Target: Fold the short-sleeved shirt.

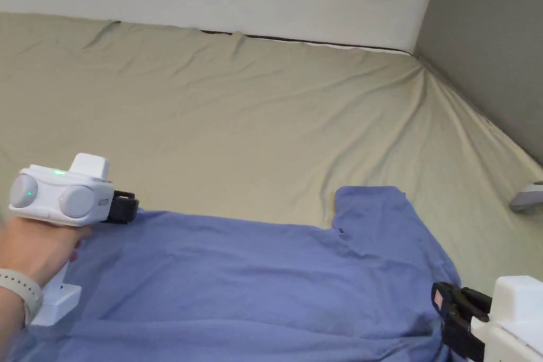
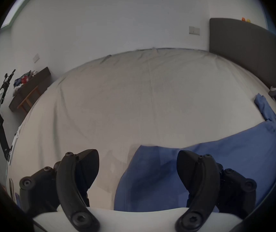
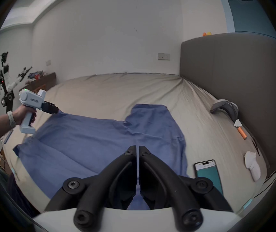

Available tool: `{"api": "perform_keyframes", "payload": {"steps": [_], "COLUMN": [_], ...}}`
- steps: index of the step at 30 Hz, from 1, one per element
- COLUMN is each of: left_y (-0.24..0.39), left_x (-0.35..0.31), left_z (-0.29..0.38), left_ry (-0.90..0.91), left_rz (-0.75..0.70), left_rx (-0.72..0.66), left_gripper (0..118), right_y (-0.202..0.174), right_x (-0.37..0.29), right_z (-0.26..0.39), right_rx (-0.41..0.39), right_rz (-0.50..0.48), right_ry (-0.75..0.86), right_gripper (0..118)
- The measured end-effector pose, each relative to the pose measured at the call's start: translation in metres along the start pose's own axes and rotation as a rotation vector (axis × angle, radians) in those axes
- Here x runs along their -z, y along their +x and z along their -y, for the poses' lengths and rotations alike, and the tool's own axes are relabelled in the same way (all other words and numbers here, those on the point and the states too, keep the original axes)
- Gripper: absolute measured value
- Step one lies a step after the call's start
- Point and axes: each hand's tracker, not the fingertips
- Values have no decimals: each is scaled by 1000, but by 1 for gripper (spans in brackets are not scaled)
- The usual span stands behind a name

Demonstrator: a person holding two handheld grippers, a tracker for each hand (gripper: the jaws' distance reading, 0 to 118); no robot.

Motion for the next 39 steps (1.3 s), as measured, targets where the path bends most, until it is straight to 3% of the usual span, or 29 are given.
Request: {"api": "perform_keyframes", "payload": {"steps": [1, 2, 4, 5, 6, 7, 8, 9, 11, 13, 15, 18, 20, 22, 24, 26, 27, 29, 34, 39], "left_y": [2, 4, 8, 8, 8, 9, 11, 12, 7, 3, 0, 1, 1, 2, 2, 1, -2, -9, -29, -47], "left_x": [8, 12, 16, 13, 7, 1, -6, -13, -28, -44, -55, -66, -72, -75, -80, -90, -99, -125, -213, -277], "left_z": [-1, -1, 4, 6, 7, 6, 5, 4, 0, -7, -12, -15, -16, -15, -13, -8, -5, 1, 37, 105], "left_ry": [-41, -81, -107, -97, -81, -66, -54, -45, -20, 9, 19, 34, 38, 39, 48, 65, 80, 138, 282, 277], "left_rz": [-3, 14, 4, 7, 25, 21, 14, 15, 19, 29, 34, 30, 28, 26, 25, 14, 16, 45, 106, 172], "left_rx": [10, 19, 56, 42, 23, 19, 37, 58, 54, 27, 30, 51, 50, 43, 41, 35, 21, -19, -49, -90], "left_gripper": [91, 78, 24, 10, 0, 0, 0, 0, 0, 0, 0, 0, 0, 0, 0, 0, 0, 0, 0, 0], "right_y": [8, 17, 36, 46, 56, 66, 74, 82, 97, 112, 120, 109, 98, 88, 80, 79, 78, 72, 61, 57], "right_x": [10, 23, 56, 76, 95, 119, 142, 160, 197, 232, 253, 246, 233, 214, 204, 194, 179, 144, 33, -51], "right_z": [-4, -9, -20, -25, -30, -36, -41, -44, -51, -53, -55, -64, -74, -76, -76, -82, -86, -96, -99, -51], "right_rx": [1, 5, 21, 39, 48, 42, 34, 17, 41, 124, 166, 161, 111, 102, 124, 52, 60, 82, 27, 34], "right_rz": [4, 12, 42, 58, 60, 68, 104, 125, 159, 143, 134, 172, 175, 172, 102, 133, 115, 57, -22, -84], "right_ry": [-19, -35, -121, -146, -163, -188, -228, -256, -271, -369, -442, -489, -483, -453, -499, -403, -361, -279, -70, -32], "right_gripper": [3, 3, 4, 10, 29, 68, 93, 102, 101, 100, 83, 70, 0, 0, 0, 0, 0, 0, 0, 0]}}
